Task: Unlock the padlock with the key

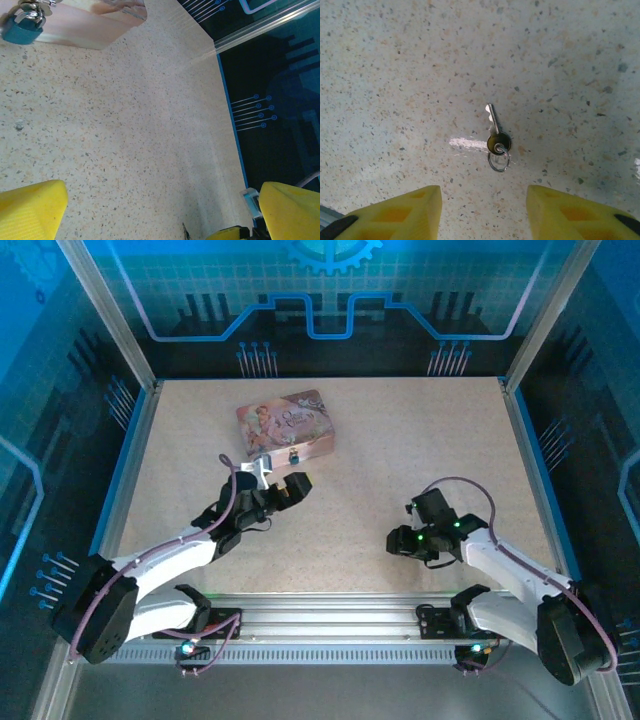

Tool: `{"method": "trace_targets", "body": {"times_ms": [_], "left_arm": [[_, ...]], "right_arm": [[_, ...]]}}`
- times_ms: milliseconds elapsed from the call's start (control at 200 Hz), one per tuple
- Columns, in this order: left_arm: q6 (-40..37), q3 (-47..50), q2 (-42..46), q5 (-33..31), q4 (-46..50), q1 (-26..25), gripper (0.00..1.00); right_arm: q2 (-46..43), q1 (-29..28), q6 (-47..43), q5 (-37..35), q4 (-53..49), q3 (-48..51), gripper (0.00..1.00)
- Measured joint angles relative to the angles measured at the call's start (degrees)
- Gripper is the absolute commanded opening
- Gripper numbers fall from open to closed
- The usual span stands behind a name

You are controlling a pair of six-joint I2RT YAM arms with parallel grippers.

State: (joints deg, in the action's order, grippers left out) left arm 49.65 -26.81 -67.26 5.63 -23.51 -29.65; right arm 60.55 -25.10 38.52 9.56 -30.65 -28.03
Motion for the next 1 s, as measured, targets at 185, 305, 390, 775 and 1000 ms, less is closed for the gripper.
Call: {"method": "trace_targets", "body": {"times_ms": [185,305,390,775,1000], "left_arm": [[0.0,0.0,0.0,0.0,-0.9,0.0,0.99],[0.0,0.0,0.0,0.0,-1.1,0.0,0.99],[0.0,0.0,0.0,0.0,-1.2,0.0,0.99],[0.0,0.0,0.0,0.0,-1.2,-0.1,0.99],[0.0,0.0,0.2,-0.3,-1.2,-0.1,0.99]], "right_arm": [[1.5,-0.1,1.1,-0.2,1.8,0.0,0.41],[3.0,-0.1,1.7,-0.3,2.5,0.0,0.39],[4.1,-0.1,1.8,-0.4,2.9,0.0,0.39],[6.5,-0.4,2.7,-1.0,3.9,0.0,0.31],[7.6,-0.6,3.1,-1.0,5.0,0.0,0.27]]}}
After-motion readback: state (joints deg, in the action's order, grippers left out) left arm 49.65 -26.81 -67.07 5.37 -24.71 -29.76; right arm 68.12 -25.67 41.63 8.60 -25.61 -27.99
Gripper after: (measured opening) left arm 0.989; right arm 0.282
